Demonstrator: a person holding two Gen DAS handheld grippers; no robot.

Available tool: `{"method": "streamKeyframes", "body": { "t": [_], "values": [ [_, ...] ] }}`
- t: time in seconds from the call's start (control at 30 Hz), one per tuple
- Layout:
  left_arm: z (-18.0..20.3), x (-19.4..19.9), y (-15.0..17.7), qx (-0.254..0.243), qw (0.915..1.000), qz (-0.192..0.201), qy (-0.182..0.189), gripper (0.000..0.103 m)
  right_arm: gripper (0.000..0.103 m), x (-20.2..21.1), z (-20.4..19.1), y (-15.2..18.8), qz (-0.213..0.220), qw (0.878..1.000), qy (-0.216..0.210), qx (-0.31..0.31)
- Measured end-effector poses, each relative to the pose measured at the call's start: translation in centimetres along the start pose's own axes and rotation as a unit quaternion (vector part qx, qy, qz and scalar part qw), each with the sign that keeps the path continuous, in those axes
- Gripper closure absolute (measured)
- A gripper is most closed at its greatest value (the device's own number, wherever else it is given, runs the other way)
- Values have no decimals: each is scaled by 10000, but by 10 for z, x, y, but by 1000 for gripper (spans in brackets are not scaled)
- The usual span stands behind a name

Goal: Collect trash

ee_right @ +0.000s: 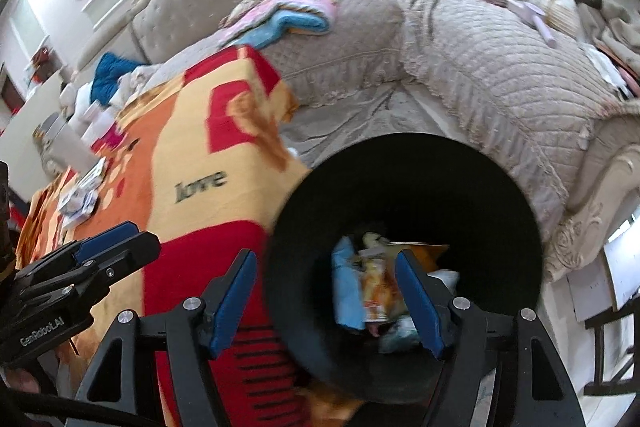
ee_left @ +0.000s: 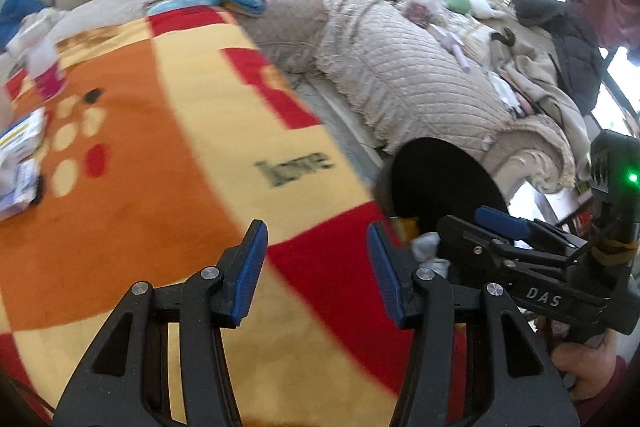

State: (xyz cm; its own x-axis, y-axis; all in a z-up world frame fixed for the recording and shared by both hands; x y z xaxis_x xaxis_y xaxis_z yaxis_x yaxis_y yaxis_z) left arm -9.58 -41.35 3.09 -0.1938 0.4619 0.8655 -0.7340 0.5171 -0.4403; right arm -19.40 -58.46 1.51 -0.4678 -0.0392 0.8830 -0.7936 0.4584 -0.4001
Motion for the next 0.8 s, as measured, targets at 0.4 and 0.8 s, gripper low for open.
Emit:
{"method": "streamKeyframes", "body": {
  "t": [0.4,0.8],
  "values": [
    [-119,53,25,989,9933,275,-524,53,33,-26,-101,-1,-295,9949,-332,911],
    [-259,110,19,2223,9630,941,-1203,53,31,-50,-156,4,-538,9877,-437,1402]
  ]
}}
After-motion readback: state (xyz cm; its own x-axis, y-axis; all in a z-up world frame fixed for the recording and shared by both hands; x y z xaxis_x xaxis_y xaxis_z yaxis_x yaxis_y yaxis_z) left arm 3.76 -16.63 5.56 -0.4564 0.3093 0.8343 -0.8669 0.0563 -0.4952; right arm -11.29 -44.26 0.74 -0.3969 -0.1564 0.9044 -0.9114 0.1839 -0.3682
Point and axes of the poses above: each gripper's, at about its wrist camera, not at the fingertips, and x roughly against the way its jaws point, z to its right, y to its underside, the point moved 3 cm from there along -x, roughly the way its jaws point, and after that the axes turned 10 degrees about -z, right-handed, at the moved point
